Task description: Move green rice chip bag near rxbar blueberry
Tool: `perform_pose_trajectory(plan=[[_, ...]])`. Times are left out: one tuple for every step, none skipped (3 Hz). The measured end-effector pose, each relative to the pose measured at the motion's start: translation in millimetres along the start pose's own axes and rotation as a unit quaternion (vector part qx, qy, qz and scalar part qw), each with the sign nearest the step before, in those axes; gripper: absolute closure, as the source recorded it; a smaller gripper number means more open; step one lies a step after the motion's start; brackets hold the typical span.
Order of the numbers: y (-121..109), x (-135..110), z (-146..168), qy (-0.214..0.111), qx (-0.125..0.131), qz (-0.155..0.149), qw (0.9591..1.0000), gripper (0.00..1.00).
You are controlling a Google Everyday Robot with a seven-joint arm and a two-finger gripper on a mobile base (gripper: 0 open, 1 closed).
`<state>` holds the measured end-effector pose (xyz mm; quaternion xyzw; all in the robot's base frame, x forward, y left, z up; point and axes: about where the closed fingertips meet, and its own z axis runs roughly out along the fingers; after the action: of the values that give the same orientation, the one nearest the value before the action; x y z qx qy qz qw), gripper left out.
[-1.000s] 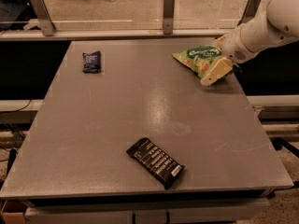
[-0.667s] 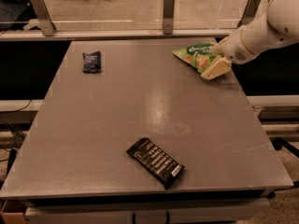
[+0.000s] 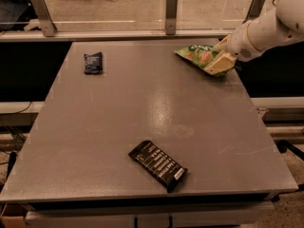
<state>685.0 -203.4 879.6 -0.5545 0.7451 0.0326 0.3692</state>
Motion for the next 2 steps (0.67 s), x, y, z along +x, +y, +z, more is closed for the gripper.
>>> perform_pose_trajectory(plan=[[0.4,-32.2,-30.4,-0.029,0.014,-0.034,0.9989,1.0],[0.8,-35.3,-32.1,-0.031,0.015,-0.039,0.9987,1.0]])
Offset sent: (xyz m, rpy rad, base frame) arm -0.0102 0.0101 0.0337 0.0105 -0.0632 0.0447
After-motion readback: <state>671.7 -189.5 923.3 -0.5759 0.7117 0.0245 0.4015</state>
